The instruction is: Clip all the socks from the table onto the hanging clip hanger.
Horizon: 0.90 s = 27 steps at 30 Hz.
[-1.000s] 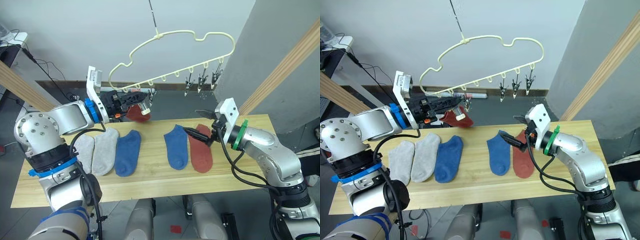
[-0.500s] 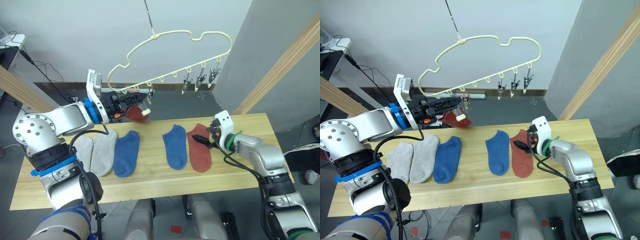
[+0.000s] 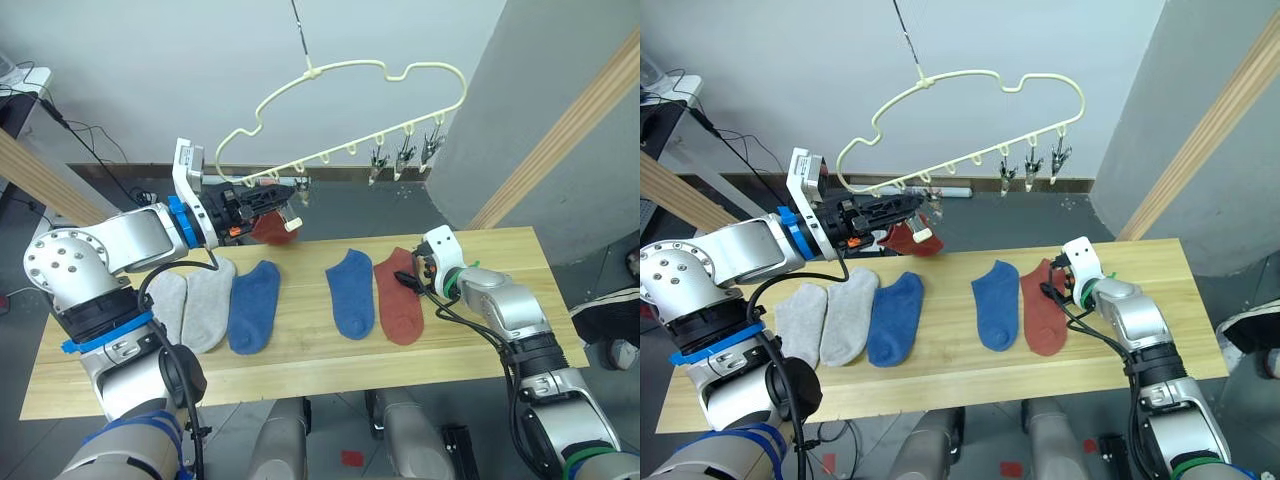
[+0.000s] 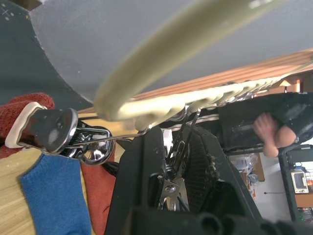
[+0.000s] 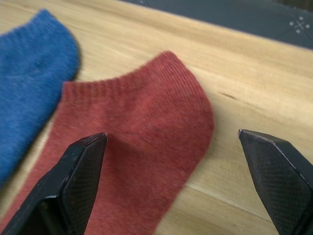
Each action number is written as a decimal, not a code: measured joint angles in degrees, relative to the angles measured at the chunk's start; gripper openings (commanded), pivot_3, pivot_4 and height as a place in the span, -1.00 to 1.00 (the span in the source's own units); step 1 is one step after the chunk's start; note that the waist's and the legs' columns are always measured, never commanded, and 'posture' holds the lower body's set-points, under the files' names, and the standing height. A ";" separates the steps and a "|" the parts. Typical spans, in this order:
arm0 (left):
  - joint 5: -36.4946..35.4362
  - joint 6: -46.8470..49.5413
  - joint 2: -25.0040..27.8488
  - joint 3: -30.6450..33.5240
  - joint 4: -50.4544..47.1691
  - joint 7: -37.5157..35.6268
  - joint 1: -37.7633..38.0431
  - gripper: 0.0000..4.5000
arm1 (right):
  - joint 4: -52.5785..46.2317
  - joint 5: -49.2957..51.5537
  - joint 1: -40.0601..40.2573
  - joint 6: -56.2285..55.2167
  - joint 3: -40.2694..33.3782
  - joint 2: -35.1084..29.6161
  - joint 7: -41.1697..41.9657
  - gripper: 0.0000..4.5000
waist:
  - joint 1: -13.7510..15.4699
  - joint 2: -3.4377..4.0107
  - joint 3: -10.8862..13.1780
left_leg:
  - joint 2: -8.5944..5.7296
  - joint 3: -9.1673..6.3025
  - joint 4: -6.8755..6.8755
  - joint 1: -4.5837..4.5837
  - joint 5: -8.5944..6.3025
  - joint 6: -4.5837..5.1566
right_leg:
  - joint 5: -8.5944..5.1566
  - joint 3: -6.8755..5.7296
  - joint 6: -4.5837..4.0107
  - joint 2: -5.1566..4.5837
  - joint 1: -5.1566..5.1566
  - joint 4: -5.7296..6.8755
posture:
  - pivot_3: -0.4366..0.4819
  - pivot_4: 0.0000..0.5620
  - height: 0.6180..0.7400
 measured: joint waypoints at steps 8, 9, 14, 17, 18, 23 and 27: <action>-3.16 -1.77 -0.16 -0.54 0.11 2.31 0.85 -0.77 | 2.13 -1.22 -0.81 -2.48 0.81 2.85 1.52 -0.37 | -0.06 0.00 0.00 | -0.01 -0.01 0.00 -0.01 0.00 0.00 | 0.00 0.01 0.00 -0.01 0.01 -0.02 | -0.06 0.28 1.00; -3.40 -1.99 -0.05 -0.62 0.29 2.55 0.86 -0.77 | 2.23 -1.67 -0.78 -2.93 1.08 2.85 1.75 -0.52 | -0.04 0.00 0.00 | -0.01 -0.01 0.00 0.00 0.00 0.00 | 0.00 0.00 0.00 -0.01 0.01 -0.02 | -0.06 0.28 1.00; -6.29 -3.14 0.97 -1.67 0.53 4.24 1.65 -0.77 | 1.85 -1.74 -0.16 -3.61 1.09 3.06 2.69 -0.98 | -0.06 0.00 0.00 | -0.01 -0.02 -0.01 0.00 0.00 0.00 | 0.00 0.01 0.00 0.00 0.00 -0.01 | -0.04 0.28 1.00; -8.23 -4.09 1.84 -2.62 0.53 5.16 2.45 -0.77 | -1.76 0.91 1.24 -2.59 -0.19 3.00 5.62 -0.98 | -0.01 0.00 0.00 | 0.00 -0.04 -0.01 -0.01 0.00 0.00 | 0.00 0.00 0.00 0.00 0.00 -0.01 | -0.04 0.28 1.00; -8.90 -4.56 1.98 -2.82 0.53 5.53 2.74 -0.77 | -3.66 2.98 1.53 -1.24 -1.23 2.93 7.33 -0.98 | 0.00 0.01 0.00 | 0.00 -0.02 -0.01 -0.01 0.00 0.00 | 0.00 0.01 0.00 0.00 0.00 -0.02 | -0.04 0.28 1.00; -12.48 -6.79 3.78 -5.12 0.54 7.16 3.72 -0.77 | -14.37 15.34 1.01 8.22 -5.27 -0.20 17.16 -0.98 | 0.09 0.01 0.01 | 0.00 -0.10 -0.02 0.00 -0.01 0.02 | 0.00 -0.03 0.01 0.00 0.02 -0.03 | -0.06 0.26 1.00; -15.83 -9.26 4.82 -7.56 0.94 8.30 4.75 -0.77 | -21.66 26.43 -0.73 17.87 -5.91 -1.95 23.70 -0.98 | 0.02 0.00 0.00 | 0.01 -0.09 -0.02 0.00 -0.02 0.03 | 0.00 -0.01 0.01 0.00 0.02 -0.04 | -0.06 0.25 1.00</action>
